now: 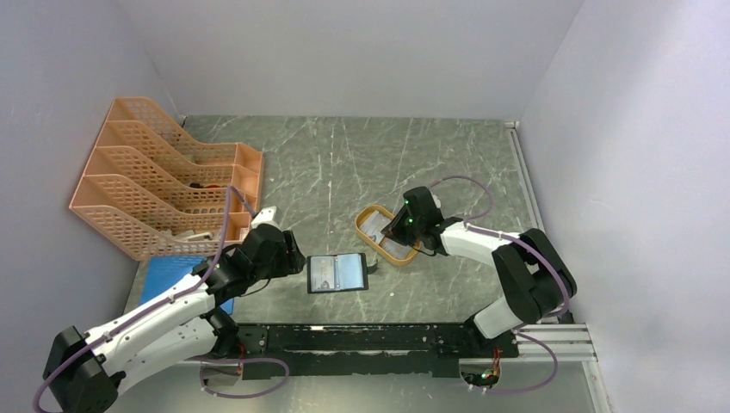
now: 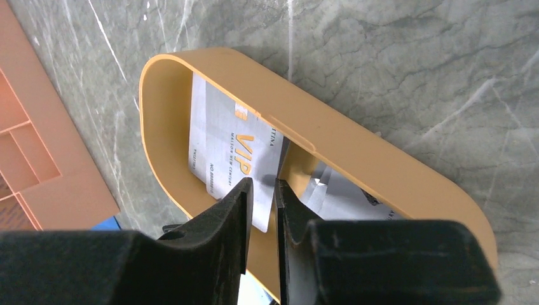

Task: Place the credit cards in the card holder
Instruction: Pick up the credit card from the storage box.

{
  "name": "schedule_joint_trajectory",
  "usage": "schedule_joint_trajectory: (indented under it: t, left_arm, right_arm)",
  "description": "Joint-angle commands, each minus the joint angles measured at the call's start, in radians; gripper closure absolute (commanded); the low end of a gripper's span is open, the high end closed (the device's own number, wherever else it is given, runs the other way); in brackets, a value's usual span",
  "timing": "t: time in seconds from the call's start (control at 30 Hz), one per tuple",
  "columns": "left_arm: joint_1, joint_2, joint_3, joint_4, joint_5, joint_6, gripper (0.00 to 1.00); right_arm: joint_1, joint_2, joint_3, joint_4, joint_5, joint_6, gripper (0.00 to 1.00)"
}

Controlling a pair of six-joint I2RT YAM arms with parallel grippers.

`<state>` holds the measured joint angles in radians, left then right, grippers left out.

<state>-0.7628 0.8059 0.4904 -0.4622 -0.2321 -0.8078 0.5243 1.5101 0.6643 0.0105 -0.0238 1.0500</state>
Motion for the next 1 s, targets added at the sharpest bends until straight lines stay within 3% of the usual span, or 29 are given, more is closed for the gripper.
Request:
schedule_joint_trajectory:
  t: [0.0,0.3,0.97]
  left_arm:
    - [0.001,0.009,0.035,-0.009,-0.004,0.016,0.40]
    - [0.000,-0.002,0.011,-0.001,0.009,0.004,0.40]
    - [0.001,0.001,0.005,0.003,0.008,0.002,0.41]
  right_arm:
    - [-0.006,0.017,0.025,0.023,-0.018,-0.011,0.77]
    - [-0.008,0.035,0.009,0.024,-0.036,-0.010,0.72]
    - [-0.022,-0.012,-0.040,0.031,-0.040,-0.005,0.89]
